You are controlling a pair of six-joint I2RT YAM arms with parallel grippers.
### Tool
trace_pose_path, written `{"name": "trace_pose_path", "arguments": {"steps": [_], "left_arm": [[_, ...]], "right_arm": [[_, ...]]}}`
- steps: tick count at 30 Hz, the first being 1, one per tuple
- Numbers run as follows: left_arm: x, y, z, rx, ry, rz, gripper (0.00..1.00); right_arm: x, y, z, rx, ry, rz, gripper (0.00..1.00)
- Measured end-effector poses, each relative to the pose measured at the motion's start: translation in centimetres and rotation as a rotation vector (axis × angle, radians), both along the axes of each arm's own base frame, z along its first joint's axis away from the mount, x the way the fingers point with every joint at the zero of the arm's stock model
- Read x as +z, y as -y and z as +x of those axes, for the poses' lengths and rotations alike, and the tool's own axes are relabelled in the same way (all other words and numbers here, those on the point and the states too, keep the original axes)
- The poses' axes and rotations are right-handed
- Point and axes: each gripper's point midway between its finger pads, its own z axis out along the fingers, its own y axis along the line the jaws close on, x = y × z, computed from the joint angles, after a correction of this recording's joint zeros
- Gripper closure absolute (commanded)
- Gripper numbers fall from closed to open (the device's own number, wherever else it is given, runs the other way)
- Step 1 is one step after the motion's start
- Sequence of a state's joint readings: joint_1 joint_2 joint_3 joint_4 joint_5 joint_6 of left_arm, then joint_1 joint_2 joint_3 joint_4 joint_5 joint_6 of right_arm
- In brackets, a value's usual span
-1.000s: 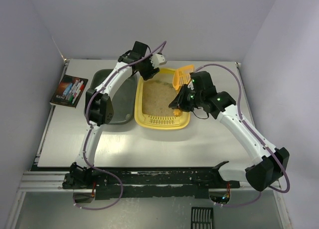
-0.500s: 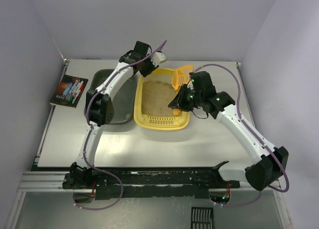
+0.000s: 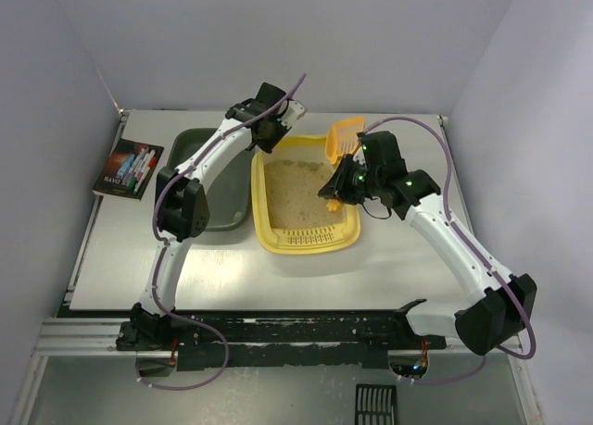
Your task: Clean the litter box
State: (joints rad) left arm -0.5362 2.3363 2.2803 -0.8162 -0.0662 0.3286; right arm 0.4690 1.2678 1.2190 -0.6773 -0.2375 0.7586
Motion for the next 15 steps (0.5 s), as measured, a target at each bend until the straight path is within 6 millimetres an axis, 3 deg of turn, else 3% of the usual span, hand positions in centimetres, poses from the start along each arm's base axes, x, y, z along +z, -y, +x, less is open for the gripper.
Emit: {"name": "trace_pose_path", "arguments": {"steps": [9, 15], "left_arm": [[-0.1, -1.1, -3.9, 0.248, -0.1, -0.046, 0.93], [-0.2, -2.5, -6.7, 0.43, -0.137, -0.107, 0.93]], "right_arm": [[1.4, 0.8, 0.2, 0.004, 0.052, 0.002, 1.0], [2.0, -0.5, -1.5, 0.099, -0.008, 0.059, 1.0]]}}
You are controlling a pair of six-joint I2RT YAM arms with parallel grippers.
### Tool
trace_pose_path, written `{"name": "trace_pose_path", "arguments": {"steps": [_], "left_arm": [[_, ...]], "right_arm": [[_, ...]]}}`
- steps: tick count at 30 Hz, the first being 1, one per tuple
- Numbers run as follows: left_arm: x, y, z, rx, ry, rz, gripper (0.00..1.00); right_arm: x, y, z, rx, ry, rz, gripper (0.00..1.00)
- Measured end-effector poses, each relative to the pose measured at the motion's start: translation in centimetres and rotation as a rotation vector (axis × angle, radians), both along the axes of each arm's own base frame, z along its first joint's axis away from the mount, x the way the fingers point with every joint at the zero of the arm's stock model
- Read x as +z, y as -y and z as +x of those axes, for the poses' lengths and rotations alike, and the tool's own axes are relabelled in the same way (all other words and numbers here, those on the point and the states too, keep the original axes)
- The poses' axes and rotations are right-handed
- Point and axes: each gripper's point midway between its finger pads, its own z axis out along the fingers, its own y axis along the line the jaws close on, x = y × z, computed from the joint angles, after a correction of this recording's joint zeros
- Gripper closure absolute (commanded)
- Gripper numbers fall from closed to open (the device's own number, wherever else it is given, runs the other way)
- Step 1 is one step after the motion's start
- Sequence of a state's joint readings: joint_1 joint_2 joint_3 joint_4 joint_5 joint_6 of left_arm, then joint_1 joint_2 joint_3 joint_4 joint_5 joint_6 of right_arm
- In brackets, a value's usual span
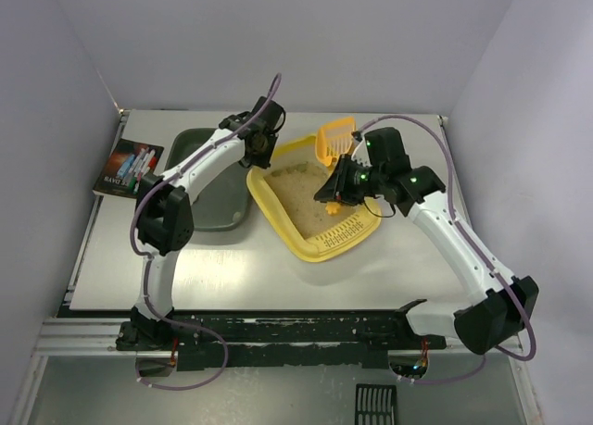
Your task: Clean the litter box
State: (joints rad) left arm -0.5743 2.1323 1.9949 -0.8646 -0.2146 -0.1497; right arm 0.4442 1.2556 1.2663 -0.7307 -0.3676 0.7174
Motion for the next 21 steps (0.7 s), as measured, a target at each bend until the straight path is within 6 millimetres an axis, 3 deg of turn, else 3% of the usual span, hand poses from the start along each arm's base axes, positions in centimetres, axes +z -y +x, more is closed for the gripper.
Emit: {"name": "trace_pose_path", "arguments": {"steps": [9, 20, 21], "left_arm": [[0.0, -1.3, -2.3, 0.188, -0.008, -0.087, 0.91], [0.2, -0.3, -3.6, 0.268, -0.065, -0.161, 0.51], [0.3, 0.0, -3.7, 0.266, -0.075, -0.172, 0.43]], "right_arm": [[-2.6, -1.3, -2.8, 0.133, -0.201, 0.025, 1.0], [-10.2, -1.4, -3.1, 0.136, -0.51, -0.09, 1.0], [-10.6, -1.4, -3.1, 0.133, -0.529, -0.102, 1.0]]}}
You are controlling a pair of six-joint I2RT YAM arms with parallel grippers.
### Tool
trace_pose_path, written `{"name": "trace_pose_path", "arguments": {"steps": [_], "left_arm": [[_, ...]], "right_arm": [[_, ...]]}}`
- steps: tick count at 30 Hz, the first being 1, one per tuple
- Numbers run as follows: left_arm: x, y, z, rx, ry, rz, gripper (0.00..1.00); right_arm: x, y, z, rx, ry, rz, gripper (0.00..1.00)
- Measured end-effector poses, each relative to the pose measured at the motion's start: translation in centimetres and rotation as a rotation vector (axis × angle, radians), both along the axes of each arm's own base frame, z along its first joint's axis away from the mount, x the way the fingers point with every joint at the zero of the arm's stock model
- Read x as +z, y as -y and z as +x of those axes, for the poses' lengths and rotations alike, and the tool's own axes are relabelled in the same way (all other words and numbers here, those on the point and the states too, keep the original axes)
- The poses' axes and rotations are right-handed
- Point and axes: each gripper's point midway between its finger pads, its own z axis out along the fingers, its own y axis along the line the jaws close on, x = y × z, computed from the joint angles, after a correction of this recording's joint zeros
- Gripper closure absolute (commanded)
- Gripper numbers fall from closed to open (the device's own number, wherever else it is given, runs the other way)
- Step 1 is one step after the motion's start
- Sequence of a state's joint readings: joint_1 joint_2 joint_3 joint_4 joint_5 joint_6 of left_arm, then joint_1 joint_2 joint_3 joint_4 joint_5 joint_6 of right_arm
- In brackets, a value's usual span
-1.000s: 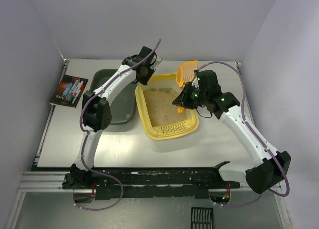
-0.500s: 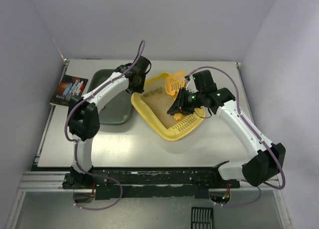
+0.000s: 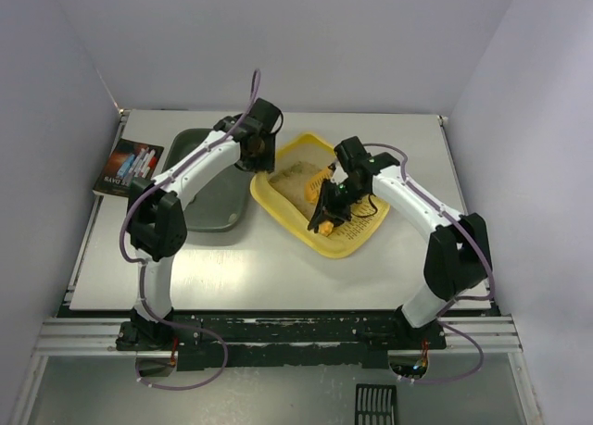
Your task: Clean the litter box
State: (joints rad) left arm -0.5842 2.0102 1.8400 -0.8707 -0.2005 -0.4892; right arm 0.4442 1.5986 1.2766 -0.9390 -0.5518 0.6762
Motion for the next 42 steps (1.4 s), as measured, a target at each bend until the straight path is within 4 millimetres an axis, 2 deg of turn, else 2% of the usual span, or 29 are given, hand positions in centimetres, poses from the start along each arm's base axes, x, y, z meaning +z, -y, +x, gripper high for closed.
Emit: {"name": "trace_pose_path", "arguments": {"steps": [1, 2, 4, 5, 6, 8, 10, 13, 16, 19, 20, 23, 26, 29, 33, 36, 42], "left_arm": [[0.5, 0.5, 0.1, -0.002, -0.001, -0.023, 0.4], [1.7, 1.5, 0.7, -0.011, 0.017, -0.066, 0.26], [4.7, 3.5, 2.0, -0.043, 0.077, -0.15, 0.22], [6.6, 4.7, 2.6, -0.065, 0.117, -0.201, 0.05], [8.4, 5.6, 3.2, -0.086, 0.157, -0.245, 0.01], [12.2, 7.0, 4.1, -0.128, 0.239, -0.322, 0.01], [14.9, 7.8, 5.0, -0.158, 0.303, -0.388, 0.01], [16.2, 7.8, 6.8, -0.182, 0.349, -0.452, 0.01], [14.5, 6.4, 10.3, -0.166, 0.358, -0.481, 0.01], [10.5, 5.0, 14.7, -0.136, 0.334, -0.484, 0.01], [8.3, 4.4, 16.1, -0.12, 0.311, -0.479, 0.01], [2.5, 3.2, 17.6, -0.079, 0.225, -0.464, 0.01], [-0.9, 3.2, 17.0, -0.061, 0.158, -0.463, 0.01], [-0.8, 4.3, 16.9, -0.069, 0.163, -0.491, 0.01], [1.4, 5.7, 17.5, -0.096, 0.22, -0.544, 0.01], [2.0, 6.3, 17.7, -0.11, 0.241, -0.564, 0.01], [0.5, 6.5, 17.1, -0.112, 0.214, -0.558, 0.01]], "right_arm": [[-0.2, 0.0, 0.1, 0.0, -0.01, -0.008, 1.0], [-0.1, -0.1, 0.3, -0.001, -0.013, -0.012, 1.0], [0.4, -0.4, 1.1, 0.0, 0.001, -0.006, 1.0], [0.7, -0.7, 1.6, 0.001, 0.013, -0.001, 1.0], [1.0, -0.9, 2.1, 0.001, 0.024, 0.004, 1.0], [1.3, -1.2, 2.8, 0.002, 0.04, 0.008, 1.0], [1.3, -1.3, 3.4, -0.002, 0.047, 0.01, 1.0], [0.8, -0.9, 4.1, -0.019, 0.04, 0.006, 1.0], [0.3, -0.4, 4.6, -0.035, 0.035, 0.001, 1.0], [-0.1, 0.0, 5.0, -0.027, 0.054, -0.012, 1.0], [-0.2, 0.1, 5.2, -0.022, 0.066, -0.02, 1.0], [-0.8, 0.7, 5.7, -0.004, 0.103, -0.057, 1.0], [-1.7, 1.4, 6.6, 0.012, 0.137, -0.112, 1.0], [-2.7, 2.1, 7.8, 0.034, 0.171, -0.18, 1.0], [-3.5, 2.7, 8.9, 0.084, 0.203, -0.251, 1.0], [-4.0, 2.9, 9.1, 0.115, 0.213, -0.289, 1.0], [-5.0, 3.5, 8.8, 0.169, 0.242, -0.399, 1.0]]}}
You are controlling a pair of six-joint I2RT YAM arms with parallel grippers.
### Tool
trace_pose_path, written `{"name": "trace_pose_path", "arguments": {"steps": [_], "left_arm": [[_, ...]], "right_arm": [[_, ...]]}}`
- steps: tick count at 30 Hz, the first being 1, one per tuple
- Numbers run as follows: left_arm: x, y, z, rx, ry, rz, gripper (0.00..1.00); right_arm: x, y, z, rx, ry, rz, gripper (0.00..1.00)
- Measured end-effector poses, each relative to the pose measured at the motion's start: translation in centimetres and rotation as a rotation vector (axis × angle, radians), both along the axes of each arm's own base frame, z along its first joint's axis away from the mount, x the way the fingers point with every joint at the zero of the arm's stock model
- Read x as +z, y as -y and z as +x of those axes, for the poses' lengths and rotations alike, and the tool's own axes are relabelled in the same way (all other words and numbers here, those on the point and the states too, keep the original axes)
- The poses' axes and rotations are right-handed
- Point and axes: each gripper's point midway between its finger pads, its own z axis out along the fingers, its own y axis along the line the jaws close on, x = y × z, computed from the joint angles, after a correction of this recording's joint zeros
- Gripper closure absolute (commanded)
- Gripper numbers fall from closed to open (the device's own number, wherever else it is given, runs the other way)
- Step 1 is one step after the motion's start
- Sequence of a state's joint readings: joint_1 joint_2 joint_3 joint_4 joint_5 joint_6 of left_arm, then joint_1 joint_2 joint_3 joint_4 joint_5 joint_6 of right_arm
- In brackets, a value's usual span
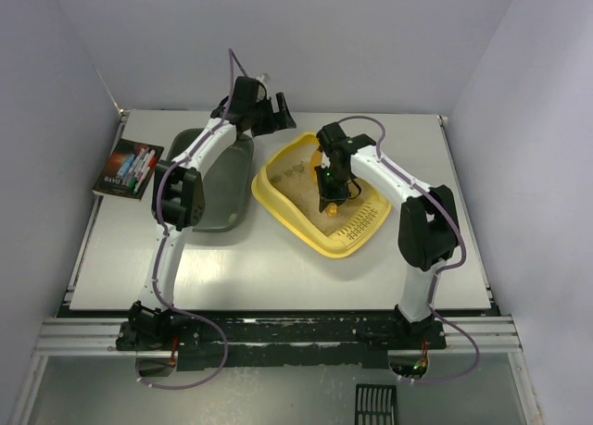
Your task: Clean the litter box
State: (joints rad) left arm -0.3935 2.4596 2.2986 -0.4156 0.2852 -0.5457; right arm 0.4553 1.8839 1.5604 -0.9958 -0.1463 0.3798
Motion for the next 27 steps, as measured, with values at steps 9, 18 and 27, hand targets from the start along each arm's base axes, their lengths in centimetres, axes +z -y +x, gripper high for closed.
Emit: {"name": "trace_pose_path", "arguments": {"steps": [9, 18, 27], "left_arm": [[-1.9, -0.4, -1.5, 0.002, -0.063, 0.012, 0.01], [-1.5, -0.9, -2.9, 0.005, -0.081, 0.008, 0.01], [-1.5, -0.8, -3.4, -0.001, -0.088, -0.006, 0.01]], "right_arm": [[-1.5, -0.9, -0.3, 0.078, 0.005, -0.105, 1.0], [-2.3, 0.0, 0.0, 0.071, -0.01, -0.168, 1.0], [-3.8, 0.1, 1.2, 0.051, -0.04, -0.226, 1.0]]}}
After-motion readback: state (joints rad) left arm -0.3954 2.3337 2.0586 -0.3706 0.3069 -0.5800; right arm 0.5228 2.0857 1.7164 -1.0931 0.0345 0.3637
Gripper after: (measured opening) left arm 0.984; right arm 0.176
